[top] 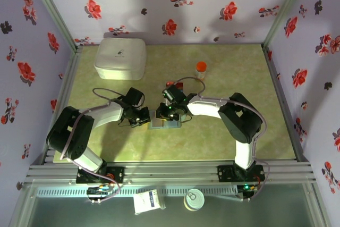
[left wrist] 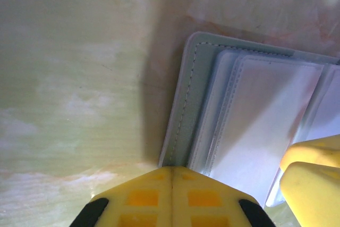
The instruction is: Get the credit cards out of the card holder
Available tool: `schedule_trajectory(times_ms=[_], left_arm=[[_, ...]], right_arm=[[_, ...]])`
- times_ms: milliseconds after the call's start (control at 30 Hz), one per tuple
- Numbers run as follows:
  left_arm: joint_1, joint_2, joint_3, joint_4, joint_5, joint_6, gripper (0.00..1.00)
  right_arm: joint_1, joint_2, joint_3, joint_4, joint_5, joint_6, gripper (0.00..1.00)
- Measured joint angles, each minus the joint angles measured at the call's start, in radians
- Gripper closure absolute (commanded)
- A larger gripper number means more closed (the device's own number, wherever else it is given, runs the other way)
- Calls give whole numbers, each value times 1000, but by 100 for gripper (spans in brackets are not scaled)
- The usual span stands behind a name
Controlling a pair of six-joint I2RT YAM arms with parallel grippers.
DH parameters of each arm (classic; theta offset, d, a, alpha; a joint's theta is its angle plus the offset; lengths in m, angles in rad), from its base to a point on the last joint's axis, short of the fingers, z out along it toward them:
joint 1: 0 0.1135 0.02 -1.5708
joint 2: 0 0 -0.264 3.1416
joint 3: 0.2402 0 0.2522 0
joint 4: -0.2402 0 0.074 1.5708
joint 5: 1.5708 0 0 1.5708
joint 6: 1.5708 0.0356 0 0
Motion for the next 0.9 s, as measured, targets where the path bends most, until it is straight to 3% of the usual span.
schedule_trajectory(times_ms=[900], left_arm=[[0, 24, 33, -40, 0, 23, 99]], right_arm=[[-10, -18, -26, -42, 53, -19, 78]])
